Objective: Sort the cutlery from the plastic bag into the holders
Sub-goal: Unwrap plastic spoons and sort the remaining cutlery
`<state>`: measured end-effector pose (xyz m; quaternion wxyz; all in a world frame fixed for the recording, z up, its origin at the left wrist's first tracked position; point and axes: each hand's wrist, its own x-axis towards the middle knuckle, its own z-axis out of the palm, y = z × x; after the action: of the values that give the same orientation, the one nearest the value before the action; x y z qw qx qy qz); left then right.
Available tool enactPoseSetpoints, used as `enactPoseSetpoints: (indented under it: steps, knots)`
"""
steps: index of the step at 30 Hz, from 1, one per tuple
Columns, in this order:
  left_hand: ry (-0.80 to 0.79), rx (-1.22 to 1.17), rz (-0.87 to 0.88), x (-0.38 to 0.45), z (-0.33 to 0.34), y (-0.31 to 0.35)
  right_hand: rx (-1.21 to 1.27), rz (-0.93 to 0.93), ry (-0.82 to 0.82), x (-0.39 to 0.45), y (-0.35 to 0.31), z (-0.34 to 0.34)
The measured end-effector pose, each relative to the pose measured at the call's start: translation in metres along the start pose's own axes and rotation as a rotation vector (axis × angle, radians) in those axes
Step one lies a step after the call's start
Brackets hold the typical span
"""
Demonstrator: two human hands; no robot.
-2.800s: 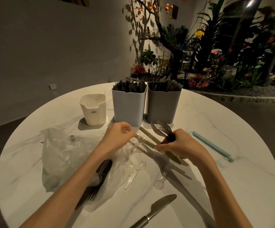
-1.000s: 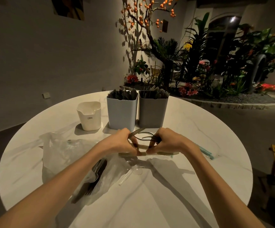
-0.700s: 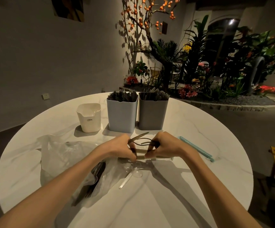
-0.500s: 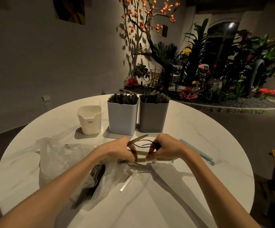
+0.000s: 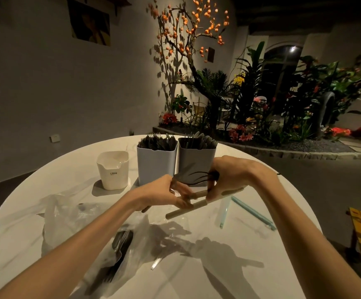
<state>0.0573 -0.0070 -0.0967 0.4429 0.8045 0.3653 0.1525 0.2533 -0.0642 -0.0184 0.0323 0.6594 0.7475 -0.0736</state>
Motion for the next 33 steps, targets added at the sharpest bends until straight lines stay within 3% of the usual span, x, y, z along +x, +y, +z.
enactPoseSetpoints:
  steps: [5,8,10,14,16,18,20,22,27,33]
  knots:
    - [-0.221,-0.070,-0.048,-0.006,0.001,0.003,-0.047,-0.015,0.034,0.006,-0.001,-0.002]
    - [-0.229,-0.146,-0.027,-0.006,0.002,-0.006,-0.002,-0.002,0.245,0.006,0.010,0.003]
    - [-0.194,-0.271,-0.016,-0.006,0.004,-0.013,0.143,-0.020,0.426,0.005,0.017,0.008]
    - [-0.099,-0.526,0.025,-0.006,0.005,-0.017,0.766,0.061,0.860,0.007,0.012,0.028]
    - [-0.098,-0.550,0.083,-0.005,0.006,-0.012,1.045,0.118,0.795,0.012,0.010,0.038]
    - [-0.116,-0.520,0.133,-0.007,0.008,-0.004,1.267,0.070,0.584,0.013,0.007,0.045]
    - [-0.136,-0.498,0.144,-0.008,0.011,0.002,1.380,-0.032,0.465,0.014,0.004,0.049]
    - [-0.177,-0.527,0.136,-0.007,0.013,0.004,1.420,-0.085,0.464,0.015,0.004,0.049]
    - [-0.295,-0.566,0.105,-0.006,0.027,0.001,1.239,-0.077,0.443,0.009,-0.004,0.042]
    - [0.109,-0.310,0.053,0.006,0.042,0.019,0.975,-0.092,0.497,0.002,-0.006,0.032]
